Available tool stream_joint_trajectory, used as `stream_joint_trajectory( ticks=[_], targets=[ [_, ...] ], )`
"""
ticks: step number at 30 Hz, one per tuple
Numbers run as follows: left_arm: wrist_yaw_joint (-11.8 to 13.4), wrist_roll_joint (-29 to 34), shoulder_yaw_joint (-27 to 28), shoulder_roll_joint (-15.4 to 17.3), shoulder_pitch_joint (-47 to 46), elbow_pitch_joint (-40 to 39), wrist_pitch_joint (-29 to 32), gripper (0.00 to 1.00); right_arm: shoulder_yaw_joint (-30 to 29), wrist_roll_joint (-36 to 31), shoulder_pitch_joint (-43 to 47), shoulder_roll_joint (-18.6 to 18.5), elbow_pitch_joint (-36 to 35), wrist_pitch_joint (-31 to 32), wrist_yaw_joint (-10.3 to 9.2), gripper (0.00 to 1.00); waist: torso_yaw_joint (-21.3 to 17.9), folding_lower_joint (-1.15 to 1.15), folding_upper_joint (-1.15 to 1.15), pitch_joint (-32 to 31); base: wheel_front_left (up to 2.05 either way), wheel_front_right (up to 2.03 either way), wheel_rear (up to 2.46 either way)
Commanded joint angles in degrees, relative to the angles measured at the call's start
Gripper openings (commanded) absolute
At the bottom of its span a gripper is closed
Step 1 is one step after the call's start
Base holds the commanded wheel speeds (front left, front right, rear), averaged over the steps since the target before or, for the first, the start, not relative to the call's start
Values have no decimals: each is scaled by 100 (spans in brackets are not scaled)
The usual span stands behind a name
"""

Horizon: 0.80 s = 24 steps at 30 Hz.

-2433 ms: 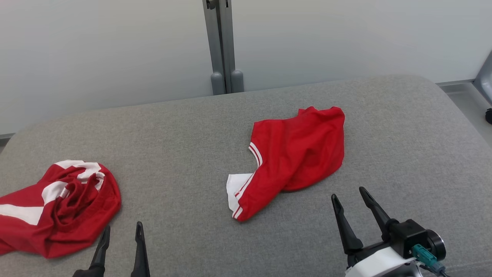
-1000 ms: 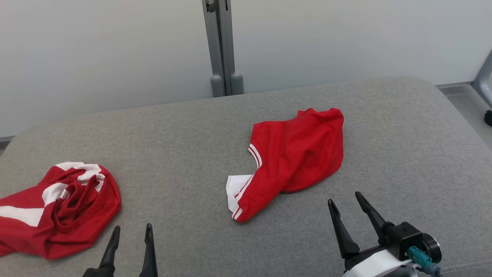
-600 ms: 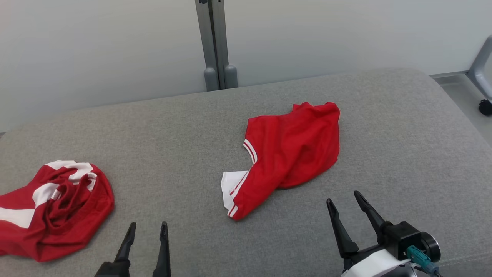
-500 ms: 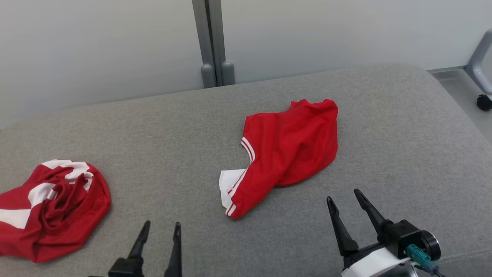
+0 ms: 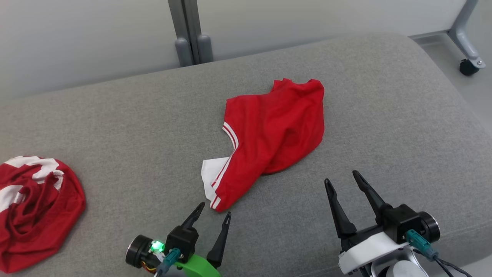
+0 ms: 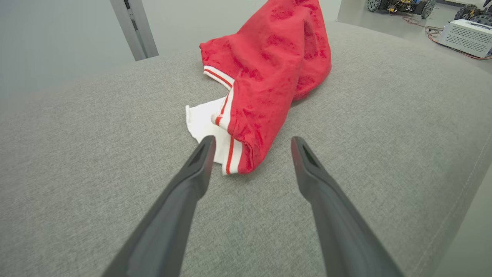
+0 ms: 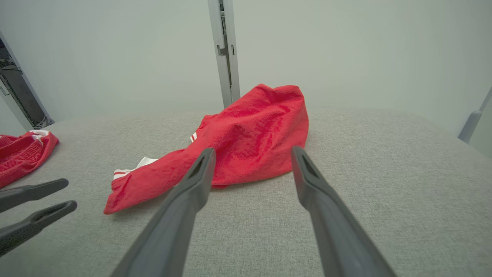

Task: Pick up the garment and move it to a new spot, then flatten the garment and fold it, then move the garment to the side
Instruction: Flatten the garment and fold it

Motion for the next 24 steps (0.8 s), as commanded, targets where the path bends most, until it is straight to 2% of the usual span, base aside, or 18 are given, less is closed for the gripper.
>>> stream_joint_trajectory(
  ticks=[1,11,12,13,14,19,21,24],
  targets=[
    [-22,83,-38,35,-197,125,5,100,0,-43,-118,-10,-41,-3,-8,100,-205,0,0,313,0,0,0],
    [-32,72,6,111,-1004,943,5,100,-145,111,-434,-10,-134,-3,-8,100,-487,0,0,944,0,0,0],
    [-34,65,-24,121,-1068,992,5,56,-161,108,-464,-10,-136,-3,-8,100,-497,0,0,980,0,0,0],
    [-36,51,-51,137,-1106,1036,5,4,-172,119,-469,-10,-134,-3,-8,100,-506,0,0,1001,0,0,0],
    [-37,17,-87,155,-1165,1042,5,0,-180,129,-478,-10,-131,-3,-8,100,-514,0,0,1020,0,0,0],
    [-37,-438,-489,185,-1275,822,5,0,-160,184,-500,-10,-93,-3,-8,100,-571,0,0,980,0,0,0],
    [-38,-981,-840,203,-1312,577,5,0,-132,231,-498,-10,-78,-3,-8,100,-613,0,0,915,0,0,0],
    [-38,-1798,-1523,405,-1551,181,45,0,-74,302,-507,-10,-63,-3,-8,100,-694,0,0,808,0,0,0]
  ],
)
